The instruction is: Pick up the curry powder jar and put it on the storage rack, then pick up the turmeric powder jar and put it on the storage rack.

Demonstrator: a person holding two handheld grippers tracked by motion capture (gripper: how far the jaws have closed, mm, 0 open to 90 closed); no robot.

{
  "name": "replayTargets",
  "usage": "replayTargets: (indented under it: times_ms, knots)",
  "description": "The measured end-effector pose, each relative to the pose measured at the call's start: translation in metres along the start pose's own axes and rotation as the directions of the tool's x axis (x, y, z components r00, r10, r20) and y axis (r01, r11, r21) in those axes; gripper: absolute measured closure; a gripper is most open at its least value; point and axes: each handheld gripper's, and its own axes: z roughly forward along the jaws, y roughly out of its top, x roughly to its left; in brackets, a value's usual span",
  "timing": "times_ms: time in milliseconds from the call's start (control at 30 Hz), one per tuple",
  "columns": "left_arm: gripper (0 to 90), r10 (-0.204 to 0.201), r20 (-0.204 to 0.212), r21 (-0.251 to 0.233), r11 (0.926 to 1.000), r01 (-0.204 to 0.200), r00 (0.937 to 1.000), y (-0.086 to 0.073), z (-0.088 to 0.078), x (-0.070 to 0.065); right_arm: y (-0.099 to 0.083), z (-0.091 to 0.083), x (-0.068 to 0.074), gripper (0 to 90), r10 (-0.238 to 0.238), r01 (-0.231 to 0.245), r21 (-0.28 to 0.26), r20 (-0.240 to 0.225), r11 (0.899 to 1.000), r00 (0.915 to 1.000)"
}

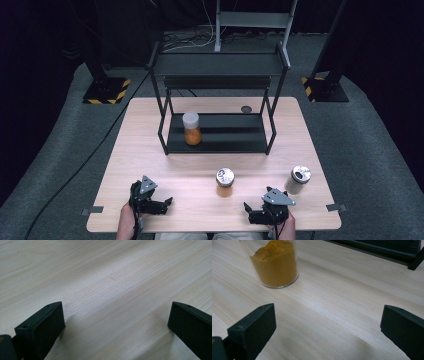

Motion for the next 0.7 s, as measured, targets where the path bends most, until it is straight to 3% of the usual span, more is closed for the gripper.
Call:
replayTargets:
  times_ms: [700]
  knots:
    - [0.4,-0.005,-0.001,-0.002,1.0000,0.005,1.0000,-0.0002,0.0002,0.0000,0.0003,0.0002,0.0007,0.0,-0.001,0.001,0.002,0.003,1.000,1.0000]
